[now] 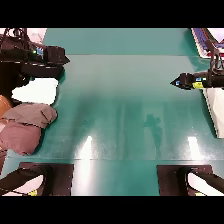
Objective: Fold the shirts.
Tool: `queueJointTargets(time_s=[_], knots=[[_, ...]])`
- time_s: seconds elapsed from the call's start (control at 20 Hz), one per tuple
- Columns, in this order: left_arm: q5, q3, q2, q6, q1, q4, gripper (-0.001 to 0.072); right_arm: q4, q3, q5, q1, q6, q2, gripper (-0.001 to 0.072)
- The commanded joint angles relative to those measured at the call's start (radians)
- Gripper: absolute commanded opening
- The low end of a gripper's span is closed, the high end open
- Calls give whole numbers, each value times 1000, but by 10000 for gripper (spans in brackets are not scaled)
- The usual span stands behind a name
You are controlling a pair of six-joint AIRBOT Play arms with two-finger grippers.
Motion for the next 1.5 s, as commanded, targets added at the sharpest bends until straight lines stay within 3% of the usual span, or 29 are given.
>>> queueJointTargets(time_s=[0.0,0.55,0.65,0.7,0.75,0.8,0.9,1.0,1.2,1.45], knots=[[0,0,0,0,0,0,27,0,0,-1,2,0,-1,19],[2,0,0,0,0,-3,26,0,0,-1,2,0,-1,19],[61,0,0,9,0,26,28,0,0,0,2,0,-1,19],[91,0,0,14,0,76,114,0,0,0,2,0,-1,19],[123,0,-4,18,0,153,465,0,0,-1,2,0,-2,19],[149,0,-14,4,3,241,632,0,0,0,2,0,-2,19],[177,0,-58,-49,5,452,609,0,0,0,2,0,-2,19],[211,0,-140,-82,40,559,609,2,0,0,2,0,-2,19],[320,0,-367,-142,166,556,610,2,0,0,2,0,-2,19],[475,13,-596,-150,245,553,610,2,-1,0,3,1,-2,19]])
